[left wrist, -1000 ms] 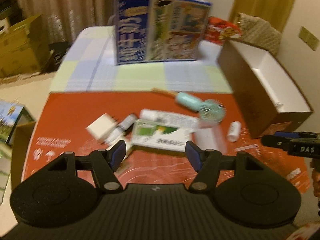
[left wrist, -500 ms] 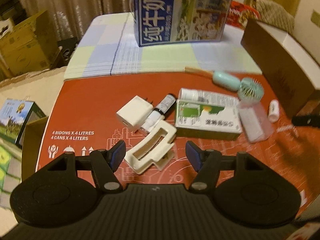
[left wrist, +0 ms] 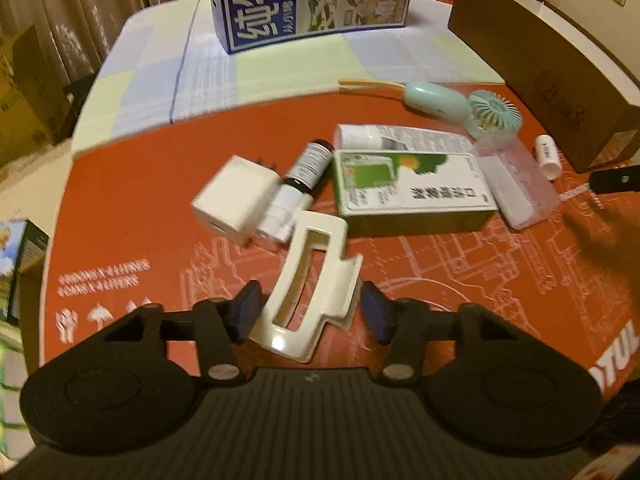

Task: Organize rigid objects
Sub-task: 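Grasp the white plastic holder with the left tool, then grasp the white pill bottle with the right tool, then carry the holder and pill bottle into the cardboard box and release both, then move both tools back from the cardboard box over the mat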

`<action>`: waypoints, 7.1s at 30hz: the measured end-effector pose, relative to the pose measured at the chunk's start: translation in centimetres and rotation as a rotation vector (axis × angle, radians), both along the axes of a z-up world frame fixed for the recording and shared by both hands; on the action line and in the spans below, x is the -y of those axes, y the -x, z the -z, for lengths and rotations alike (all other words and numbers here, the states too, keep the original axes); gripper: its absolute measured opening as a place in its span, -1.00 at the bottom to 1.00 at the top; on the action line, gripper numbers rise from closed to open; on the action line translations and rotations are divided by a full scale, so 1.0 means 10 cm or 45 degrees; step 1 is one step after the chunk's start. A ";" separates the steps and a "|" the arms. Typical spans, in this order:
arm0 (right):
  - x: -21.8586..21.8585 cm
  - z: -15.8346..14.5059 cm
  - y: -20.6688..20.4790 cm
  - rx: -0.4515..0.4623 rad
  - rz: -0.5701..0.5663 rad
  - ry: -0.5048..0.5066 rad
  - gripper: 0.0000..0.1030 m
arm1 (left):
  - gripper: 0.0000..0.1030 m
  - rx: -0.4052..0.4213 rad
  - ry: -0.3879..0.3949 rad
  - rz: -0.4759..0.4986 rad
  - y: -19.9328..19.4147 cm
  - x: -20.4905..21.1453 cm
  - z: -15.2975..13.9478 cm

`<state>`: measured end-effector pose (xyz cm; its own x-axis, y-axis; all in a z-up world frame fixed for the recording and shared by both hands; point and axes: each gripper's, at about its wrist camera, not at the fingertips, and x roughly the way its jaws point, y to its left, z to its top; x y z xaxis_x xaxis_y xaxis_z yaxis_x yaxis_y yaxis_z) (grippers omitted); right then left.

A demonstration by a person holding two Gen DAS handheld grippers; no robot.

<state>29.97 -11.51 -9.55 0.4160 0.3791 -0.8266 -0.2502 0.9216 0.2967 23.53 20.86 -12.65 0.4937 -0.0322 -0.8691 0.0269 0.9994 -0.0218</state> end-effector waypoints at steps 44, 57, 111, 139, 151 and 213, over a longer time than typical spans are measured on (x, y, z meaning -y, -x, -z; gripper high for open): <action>-0.33 0.33 -0.31 0.112 0.283 0.116 -0.34 | -0.30 0.078 0.029 -0.124 -0.47 0.33 -0.38; -0.32 0.28 -0.23 0.133 0.192 0.128 -0.55 | -0.30 0.065 0.031 -0.107 -0.52 0.41 -0.38; 1.86 -0.75 -1.35 0.367 0.147 0.095 -0.55 | -0.30 0.223 0.183 0.293 -2.17 3.11 -1.16; 1.99 -0.41 -2.07 0.281 0.092 0.136 -0.55 | -0.21 0.121 0.001 0.267 -3.02 3.27 -0.71; 2.01 -0.44 -2.07 0.272 0.100 0.110 -0.55 | -0.13 0.131 0.032 0.263 -2.97 3.21 -0.78; 0.83 -0.87 0.07 0.242 -0.042 -0.108 0.16 | 0.15 0.196 0.123 -0.061 -0.22 1.34 -1.17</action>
<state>29.22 -19.79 -0.85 0.5475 0.4600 -0.6990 -0.3387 0.8857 0.3175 25.73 7.48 -0.99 0.6237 -0.0850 -0.7771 -0.0102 0.9931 -0.1168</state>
